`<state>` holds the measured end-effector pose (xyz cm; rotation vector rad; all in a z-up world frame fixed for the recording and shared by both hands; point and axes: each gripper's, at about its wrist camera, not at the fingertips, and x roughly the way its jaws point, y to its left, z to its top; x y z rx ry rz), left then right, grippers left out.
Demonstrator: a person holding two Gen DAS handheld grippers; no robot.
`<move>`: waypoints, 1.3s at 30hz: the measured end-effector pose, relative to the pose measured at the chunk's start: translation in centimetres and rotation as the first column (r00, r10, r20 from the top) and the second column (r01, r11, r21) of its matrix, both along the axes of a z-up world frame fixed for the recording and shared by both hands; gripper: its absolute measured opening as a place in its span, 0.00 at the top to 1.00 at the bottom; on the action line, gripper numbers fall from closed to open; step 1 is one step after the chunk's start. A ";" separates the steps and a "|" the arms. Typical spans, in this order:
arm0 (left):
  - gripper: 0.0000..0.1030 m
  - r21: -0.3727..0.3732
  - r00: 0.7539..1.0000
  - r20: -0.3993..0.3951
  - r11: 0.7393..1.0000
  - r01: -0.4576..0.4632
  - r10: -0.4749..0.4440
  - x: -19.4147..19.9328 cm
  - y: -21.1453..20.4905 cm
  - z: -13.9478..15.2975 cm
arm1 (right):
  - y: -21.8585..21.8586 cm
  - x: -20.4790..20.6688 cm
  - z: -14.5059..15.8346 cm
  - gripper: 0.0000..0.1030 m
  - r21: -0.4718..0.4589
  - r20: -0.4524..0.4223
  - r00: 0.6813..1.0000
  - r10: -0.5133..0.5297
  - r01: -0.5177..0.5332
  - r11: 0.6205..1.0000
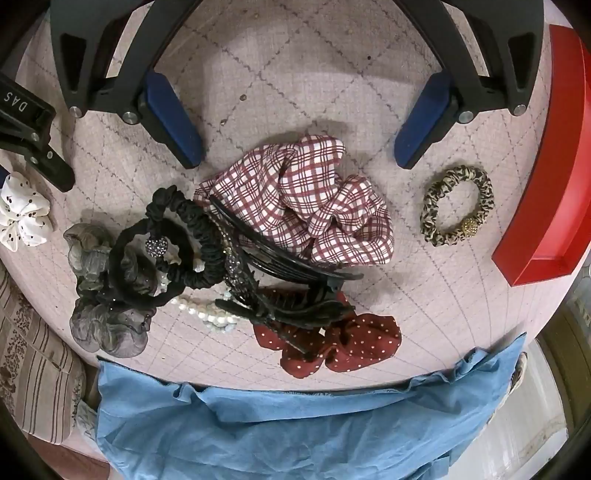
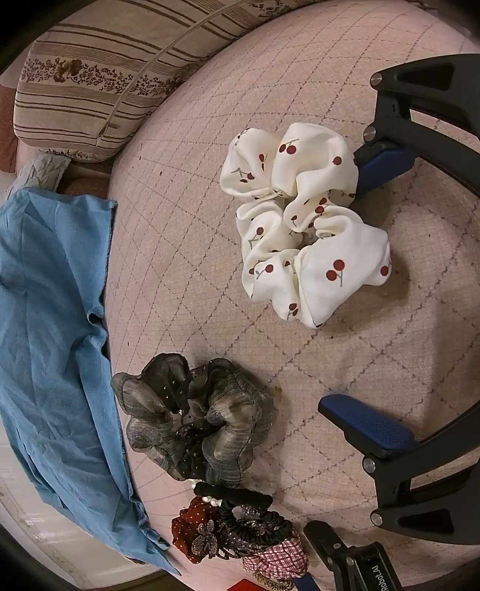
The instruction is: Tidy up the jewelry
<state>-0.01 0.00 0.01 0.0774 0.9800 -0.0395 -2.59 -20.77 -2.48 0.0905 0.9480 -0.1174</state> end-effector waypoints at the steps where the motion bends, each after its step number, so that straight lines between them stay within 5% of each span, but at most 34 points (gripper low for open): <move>1: 0.00 0.001 1.000 -0.001 1.000 0.000 0.000 0.0 0.0 0.0 | 0.0 0.0 0.0 0.00 0.000 0.000 1.000 0.000 0.000 1.000; 16: 0.00 -0.020 0.994 -0.071 0.997 0.079 -0.080 -0.4 0.4 0.5 | -0.2 -0.4 0.1 0.00 0.007 0.001 1.000 0.000 0.000 1.000; 22: 0.00 -0.106 0.996 -0.079 0.994 0.024 -0.033 -2.8 2.3 2.6 | -0.2 -0.1 0.1 0.00 0.096 -0.077 0.997 0.014 -0.006 0.995; 30: 0.00 -0.071 0.996 0.063 0.995 -0.064 0.068 -7.6 5.3 7.0 | 1.1 -2.1 0.9 0.01 0.018 -0.079 0.996 -0.034 0.036 0.999; 39: 0.00 -0.003 0.950 0.305 0.998 -0.065 0.063 -12.8 6.3 13.4 | 2.4 -7.6 4.9 0.01 0.086 -0.002 0.999 -0.050 0.050 0.995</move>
